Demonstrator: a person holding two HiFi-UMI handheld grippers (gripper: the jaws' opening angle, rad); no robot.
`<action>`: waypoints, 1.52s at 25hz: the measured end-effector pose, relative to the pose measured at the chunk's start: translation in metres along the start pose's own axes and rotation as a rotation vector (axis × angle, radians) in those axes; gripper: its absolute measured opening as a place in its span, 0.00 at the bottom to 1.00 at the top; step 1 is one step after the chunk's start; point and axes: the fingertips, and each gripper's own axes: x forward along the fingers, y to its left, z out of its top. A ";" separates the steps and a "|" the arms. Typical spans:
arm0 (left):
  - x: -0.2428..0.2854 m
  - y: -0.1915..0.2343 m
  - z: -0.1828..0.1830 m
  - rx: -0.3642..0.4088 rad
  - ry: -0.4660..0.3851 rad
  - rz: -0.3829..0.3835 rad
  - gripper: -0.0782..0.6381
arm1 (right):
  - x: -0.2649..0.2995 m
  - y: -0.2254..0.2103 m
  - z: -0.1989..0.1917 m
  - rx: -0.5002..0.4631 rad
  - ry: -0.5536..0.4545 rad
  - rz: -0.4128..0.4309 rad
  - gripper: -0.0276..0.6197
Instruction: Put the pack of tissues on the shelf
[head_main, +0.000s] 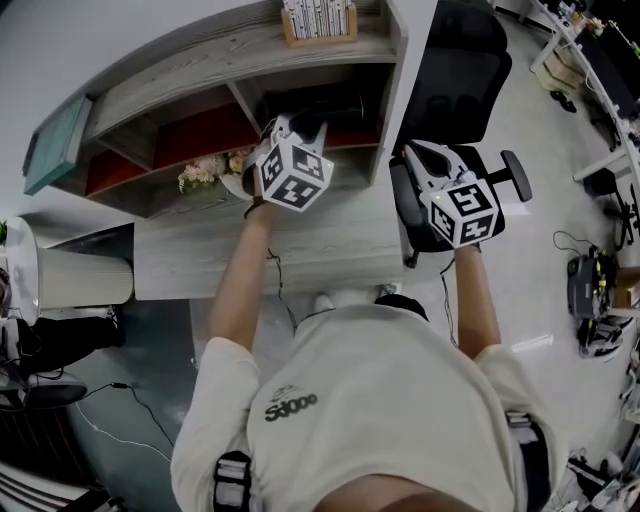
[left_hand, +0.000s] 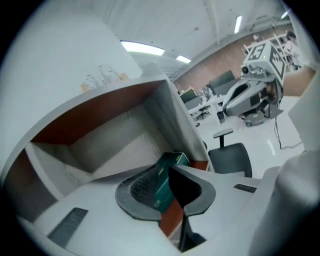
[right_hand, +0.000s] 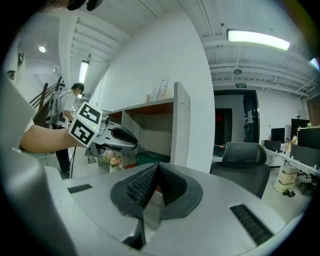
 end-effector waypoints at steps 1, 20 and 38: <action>-0.008 0.002 -0.001 -0.041 -0.018 0.000 0.20 | 0.000 0.004 0.004 -0.009 -0.005 0.000 0.05; -0.163 0.023 -0.025 -0.339 -0.331 0.017 0.13 | -0.010 0.098 0.079 -0.134 -0.140 -0.039 0.05; -0.184 0.031 -0.040 -0.319 -0.343 -0.022 0.13 | 0.003 0.143 0.085 -0.174 -0.090 -0.053 0.05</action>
